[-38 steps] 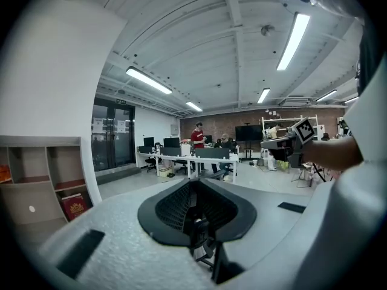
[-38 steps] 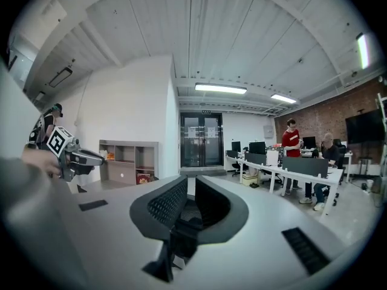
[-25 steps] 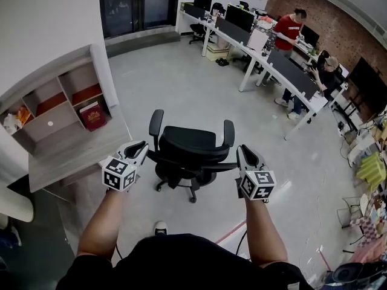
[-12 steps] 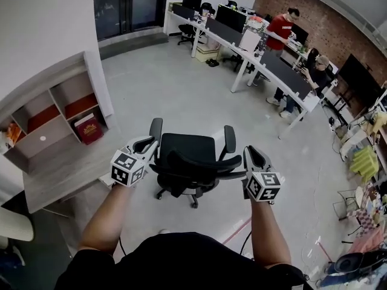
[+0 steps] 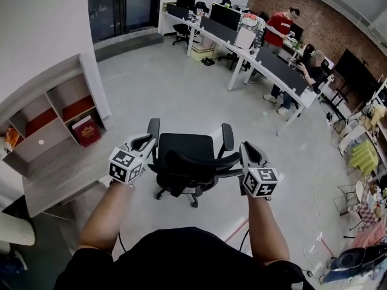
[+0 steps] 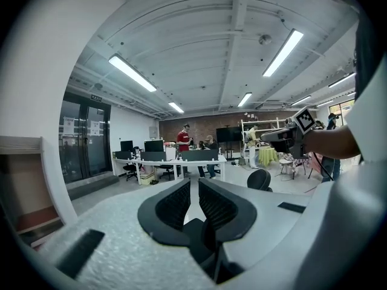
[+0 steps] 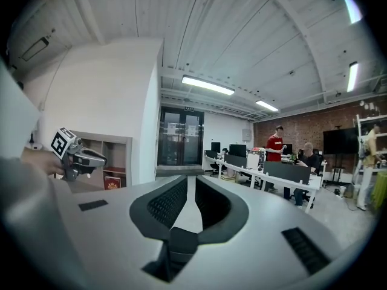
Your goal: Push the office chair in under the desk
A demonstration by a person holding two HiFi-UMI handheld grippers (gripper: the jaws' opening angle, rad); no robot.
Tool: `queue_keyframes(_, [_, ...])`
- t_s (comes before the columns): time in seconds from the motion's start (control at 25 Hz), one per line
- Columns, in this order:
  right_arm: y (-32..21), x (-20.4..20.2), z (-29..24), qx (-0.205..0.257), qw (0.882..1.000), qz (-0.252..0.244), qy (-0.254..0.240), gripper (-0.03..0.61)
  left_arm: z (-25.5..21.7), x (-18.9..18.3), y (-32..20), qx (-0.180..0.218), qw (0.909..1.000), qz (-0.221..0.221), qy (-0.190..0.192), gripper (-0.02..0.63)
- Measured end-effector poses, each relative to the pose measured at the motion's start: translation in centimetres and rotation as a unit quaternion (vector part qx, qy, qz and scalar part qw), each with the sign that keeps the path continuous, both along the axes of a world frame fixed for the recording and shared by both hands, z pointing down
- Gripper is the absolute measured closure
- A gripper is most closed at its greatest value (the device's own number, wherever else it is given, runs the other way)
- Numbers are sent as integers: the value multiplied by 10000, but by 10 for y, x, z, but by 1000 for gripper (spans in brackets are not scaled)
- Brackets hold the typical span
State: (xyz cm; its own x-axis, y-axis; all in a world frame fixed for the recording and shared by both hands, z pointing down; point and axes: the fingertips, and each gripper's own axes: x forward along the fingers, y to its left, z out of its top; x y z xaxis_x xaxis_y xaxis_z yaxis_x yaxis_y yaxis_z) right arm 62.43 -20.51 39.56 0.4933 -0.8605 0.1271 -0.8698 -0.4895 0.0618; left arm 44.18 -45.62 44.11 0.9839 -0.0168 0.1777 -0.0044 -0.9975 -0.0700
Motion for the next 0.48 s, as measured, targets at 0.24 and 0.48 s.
queue_keyframes(0.24, [21, 17, -10, 88, 9999, -92, 83, 541, -3, 1, 16, 109, 9998, -174, -14, 558])
queue_keyframes(0.48, [37, 32, -5, -22, 9997, -231, 111, 534, 11, 3, 21, 348, 9984, -230, -372, 557])
